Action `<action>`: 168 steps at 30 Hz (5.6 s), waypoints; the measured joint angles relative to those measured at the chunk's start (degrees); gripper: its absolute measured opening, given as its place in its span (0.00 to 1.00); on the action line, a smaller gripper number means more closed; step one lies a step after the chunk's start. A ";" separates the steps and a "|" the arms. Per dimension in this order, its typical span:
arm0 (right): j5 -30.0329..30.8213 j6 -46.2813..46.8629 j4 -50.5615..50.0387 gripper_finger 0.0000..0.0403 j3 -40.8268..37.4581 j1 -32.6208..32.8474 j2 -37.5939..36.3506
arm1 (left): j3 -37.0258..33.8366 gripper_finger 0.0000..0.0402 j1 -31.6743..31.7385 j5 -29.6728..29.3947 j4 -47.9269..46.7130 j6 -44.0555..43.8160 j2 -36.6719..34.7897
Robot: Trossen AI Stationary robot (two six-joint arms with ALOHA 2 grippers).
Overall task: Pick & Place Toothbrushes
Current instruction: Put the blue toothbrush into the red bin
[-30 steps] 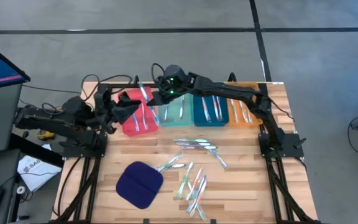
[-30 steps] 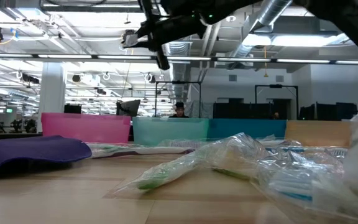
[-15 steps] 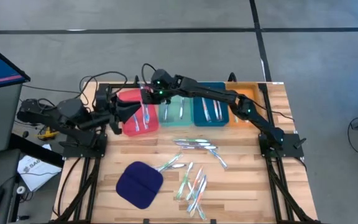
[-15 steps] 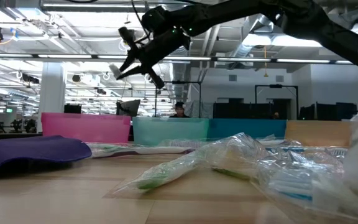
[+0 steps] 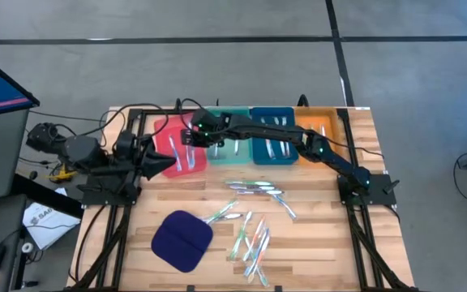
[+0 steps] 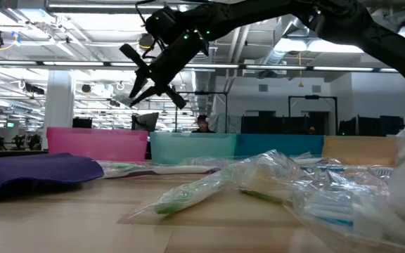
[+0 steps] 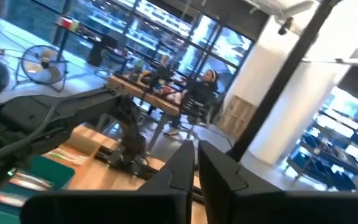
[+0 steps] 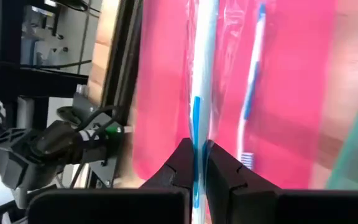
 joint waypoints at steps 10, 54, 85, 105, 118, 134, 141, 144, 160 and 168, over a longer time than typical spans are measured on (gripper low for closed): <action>0.52 -1.48 3.20 0.02 0.00 0.05 -0.02 | -0.02 0.01 0.43 0.20 -4.73 0.18 -0.99; -17.38 -15.94 4.44 0.02 1.03 -1.75 -11.27 | -25.05 0.01 61.18 55.54 -2.24 -31.27 -19.07; -34.04 -15.83 18.21 0.02 1.07 -3.00 -16.09 | -25.00 0.04 61.33 51.63 23.02 -36.08 -15.38; -32.51 -15.90 17.88 0.02 1.11 -3.70 -16.20 | -25.07 0.68 60.67 50.39 37.93 -38.81 -4.41; -29.58 -16.58 14.35 0.02 -0.31 -3.72 -16.09 | -25.05 0.58 60.67 48.20 38.27 -35.86 0.26; -29.69 -18.50 9.95 0.02 -0.31 -4.33 -16.09 | -25.05 0.44 60.15 47.50 41.29 -35.86 2.03; -29.67 -18.50 9.93 0.02 -0.31 -4.33 -16.09 | -25.05 0.37 60.15 47.50 41.14 -36.99 2.03; -29.66 -18.75 9.98 0.02 -0.29 -4.33 -16.09 | -25.05 0.24 60.15 47.51 41.00 -37.33 2.03; -29.57 -20.95 11.05 0.32 -0.22 -4.84 -16.13 | -25.05 0.05 60.15 47.37 40.85 -39.77 1.85; -33.18 -21.26 10.28 0.52 -0.22 -5.96 -16.13 | -25.03 0.05 62.02 47.39 39.07 -43.92 1.85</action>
